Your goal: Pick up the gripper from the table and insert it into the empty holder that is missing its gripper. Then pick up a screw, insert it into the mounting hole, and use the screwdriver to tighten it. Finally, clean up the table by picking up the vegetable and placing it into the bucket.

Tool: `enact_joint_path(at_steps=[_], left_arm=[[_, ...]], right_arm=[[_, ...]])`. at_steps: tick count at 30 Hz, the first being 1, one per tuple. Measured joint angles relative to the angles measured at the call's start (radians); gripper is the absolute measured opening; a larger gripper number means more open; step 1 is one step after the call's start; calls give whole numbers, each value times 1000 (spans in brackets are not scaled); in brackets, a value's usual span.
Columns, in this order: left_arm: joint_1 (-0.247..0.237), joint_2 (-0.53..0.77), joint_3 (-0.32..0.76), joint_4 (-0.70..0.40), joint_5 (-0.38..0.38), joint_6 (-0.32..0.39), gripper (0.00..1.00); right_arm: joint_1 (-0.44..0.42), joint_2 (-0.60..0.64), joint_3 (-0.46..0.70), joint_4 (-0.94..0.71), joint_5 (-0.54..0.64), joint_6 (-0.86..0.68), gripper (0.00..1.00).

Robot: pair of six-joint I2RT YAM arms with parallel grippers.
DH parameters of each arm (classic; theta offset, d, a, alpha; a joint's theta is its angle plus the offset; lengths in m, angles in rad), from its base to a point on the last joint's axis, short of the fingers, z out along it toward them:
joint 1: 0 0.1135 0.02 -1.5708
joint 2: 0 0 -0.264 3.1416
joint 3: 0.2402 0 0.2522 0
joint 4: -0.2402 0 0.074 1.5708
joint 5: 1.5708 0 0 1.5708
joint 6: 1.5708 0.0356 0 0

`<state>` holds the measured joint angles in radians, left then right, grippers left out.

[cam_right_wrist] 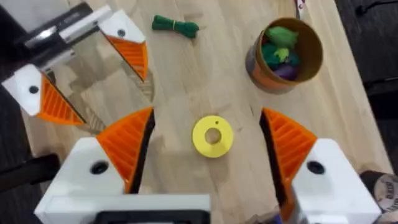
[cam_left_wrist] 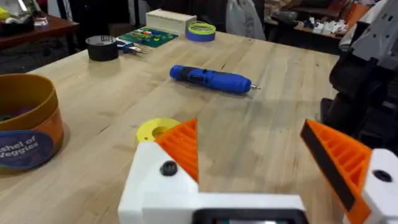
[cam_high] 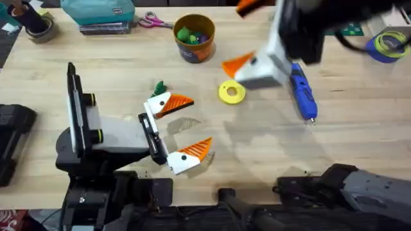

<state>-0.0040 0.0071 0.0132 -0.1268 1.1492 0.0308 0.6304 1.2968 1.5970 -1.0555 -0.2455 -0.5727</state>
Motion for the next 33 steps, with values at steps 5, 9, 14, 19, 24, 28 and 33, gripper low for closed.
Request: enact_joint_path(at_steps=[5,9,14,19,24,28,33], left_arm=[[0,0,0,0,0,0,986],[0,0,0,0,0,0,986],[0,0,0,0,0,0,986],[0,0,0,0,0,0,986],[0,0,0,0,0,0,985],[0,0,0,0,0,0,986],[0,0,0,0,0,0,986]], right_arm=[[-76,-135,-212,44,-124,-55,996],[-195,-193,-336,43,-325,-143,996],[-273,-193,-385,46,-409,-209,996],[-281,-188,-404,46,-438,-295,996],[-281,-187,-404,46,-452,-383,996],[-281,-187,-404,46,-452,-416,995],[-281,-187,-404,46,-452,-431,996]])
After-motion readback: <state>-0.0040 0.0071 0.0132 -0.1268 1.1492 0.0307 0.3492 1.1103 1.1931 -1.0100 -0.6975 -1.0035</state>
